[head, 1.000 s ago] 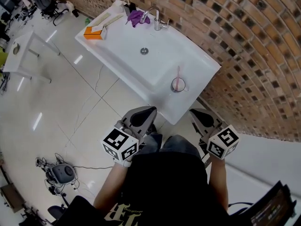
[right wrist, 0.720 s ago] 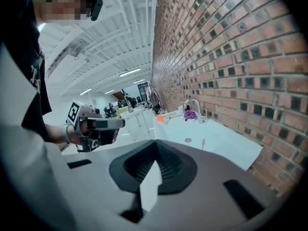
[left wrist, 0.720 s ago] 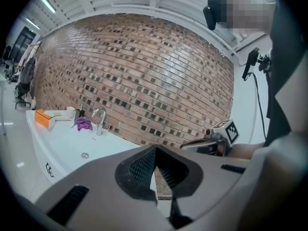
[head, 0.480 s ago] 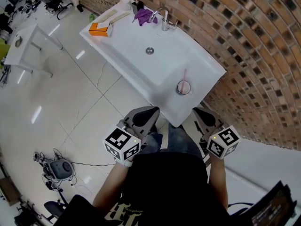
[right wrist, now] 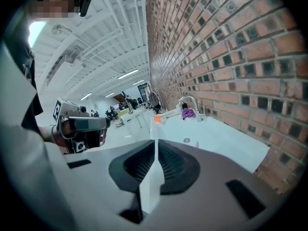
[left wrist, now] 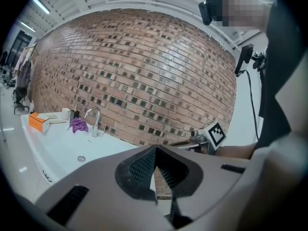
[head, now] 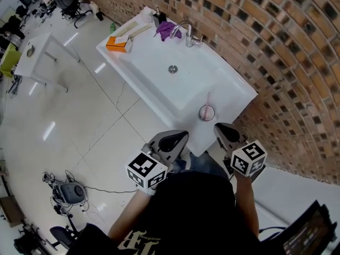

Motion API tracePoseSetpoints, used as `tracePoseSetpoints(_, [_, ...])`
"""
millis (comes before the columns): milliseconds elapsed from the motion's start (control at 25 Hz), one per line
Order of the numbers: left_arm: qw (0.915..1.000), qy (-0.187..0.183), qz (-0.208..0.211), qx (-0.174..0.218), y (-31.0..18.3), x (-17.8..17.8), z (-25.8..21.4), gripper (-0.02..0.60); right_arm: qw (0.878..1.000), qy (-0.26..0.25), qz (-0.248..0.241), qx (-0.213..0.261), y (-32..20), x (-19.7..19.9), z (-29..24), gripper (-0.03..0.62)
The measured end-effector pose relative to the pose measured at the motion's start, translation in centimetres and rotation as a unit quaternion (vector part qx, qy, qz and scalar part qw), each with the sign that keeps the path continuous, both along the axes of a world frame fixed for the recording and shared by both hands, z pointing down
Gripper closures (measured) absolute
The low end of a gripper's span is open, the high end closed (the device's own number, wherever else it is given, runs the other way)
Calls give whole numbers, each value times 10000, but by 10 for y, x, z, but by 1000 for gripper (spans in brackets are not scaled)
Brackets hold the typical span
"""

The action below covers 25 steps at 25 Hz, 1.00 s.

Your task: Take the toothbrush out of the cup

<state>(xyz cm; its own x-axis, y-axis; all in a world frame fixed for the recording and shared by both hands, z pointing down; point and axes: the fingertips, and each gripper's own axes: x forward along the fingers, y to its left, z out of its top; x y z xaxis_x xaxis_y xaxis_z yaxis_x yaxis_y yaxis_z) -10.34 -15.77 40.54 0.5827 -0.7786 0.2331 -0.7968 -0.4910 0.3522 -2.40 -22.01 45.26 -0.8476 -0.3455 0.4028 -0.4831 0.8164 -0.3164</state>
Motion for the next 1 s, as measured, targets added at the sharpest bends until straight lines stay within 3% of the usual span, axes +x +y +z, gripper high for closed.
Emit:
tracePoseSetpoints(240, [9998,-132,-135,-23,-26,10,-3,584,9996,219,-101,-133,-33,8,29,568])
tracePoseSetpoints(1000, [9963,-287,-757,-276,-65,14,1,584,9923,853,-536,-724,-104,2,137,536])
